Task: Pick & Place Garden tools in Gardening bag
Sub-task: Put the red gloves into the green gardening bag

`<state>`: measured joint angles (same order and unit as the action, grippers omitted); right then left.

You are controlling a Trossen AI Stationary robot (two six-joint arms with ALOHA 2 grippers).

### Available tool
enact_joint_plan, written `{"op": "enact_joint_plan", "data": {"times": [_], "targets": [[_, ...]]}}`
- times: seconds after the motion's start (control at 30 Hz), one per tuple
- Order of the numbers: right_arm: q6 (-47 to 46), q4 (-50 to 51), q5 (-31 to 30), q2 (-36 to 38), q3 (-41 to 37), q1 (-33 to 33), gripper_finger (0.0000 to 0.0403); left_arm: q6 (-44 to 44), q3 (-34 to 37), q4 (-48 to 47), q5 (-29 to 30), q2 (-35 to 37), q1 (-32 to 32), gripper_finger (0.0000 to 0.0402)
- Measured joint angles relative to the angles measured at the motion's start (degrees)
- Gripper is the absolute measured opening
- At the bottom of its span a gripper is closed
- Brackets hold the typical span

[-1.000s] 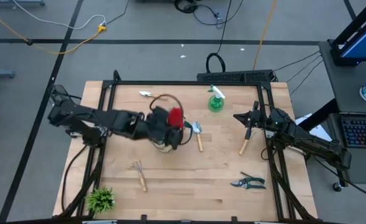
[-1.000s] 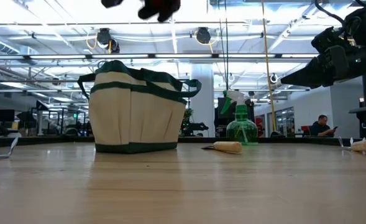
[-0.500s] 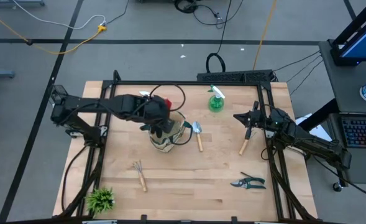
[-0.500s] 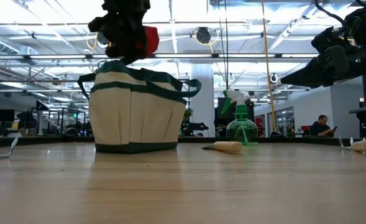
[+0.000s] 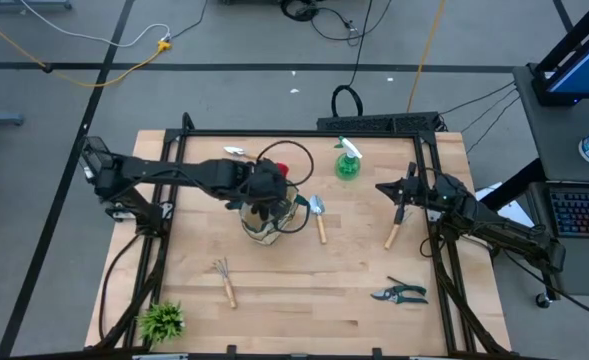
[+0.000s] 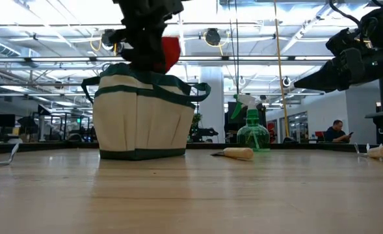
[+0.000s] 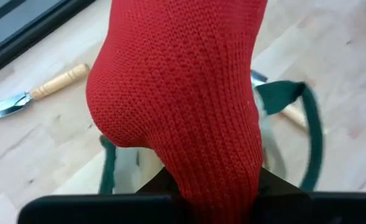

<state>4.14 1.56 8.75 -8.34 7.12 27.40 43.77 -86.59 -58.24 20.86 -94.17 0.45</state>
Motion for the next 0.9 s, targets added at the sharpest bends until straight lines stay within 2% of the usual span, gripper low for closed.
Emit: {"op": "enact_joint_plan", "data": {"times": [0.77, 0.9], "targets": [[-0.4, 0.0, 0.0, -0.1, 0.0, 0.0, 0.0, -3.7, 0.0, -2.4, 2.1, -2.4, -1.3, 0.0052], [-0.4, 0.0, 0.0, -0.1, 0.0, 0.0, 0.0, -6.0, 0.0, -3.0, 4.7, -2.4, -1.3, 0.0052]]}}
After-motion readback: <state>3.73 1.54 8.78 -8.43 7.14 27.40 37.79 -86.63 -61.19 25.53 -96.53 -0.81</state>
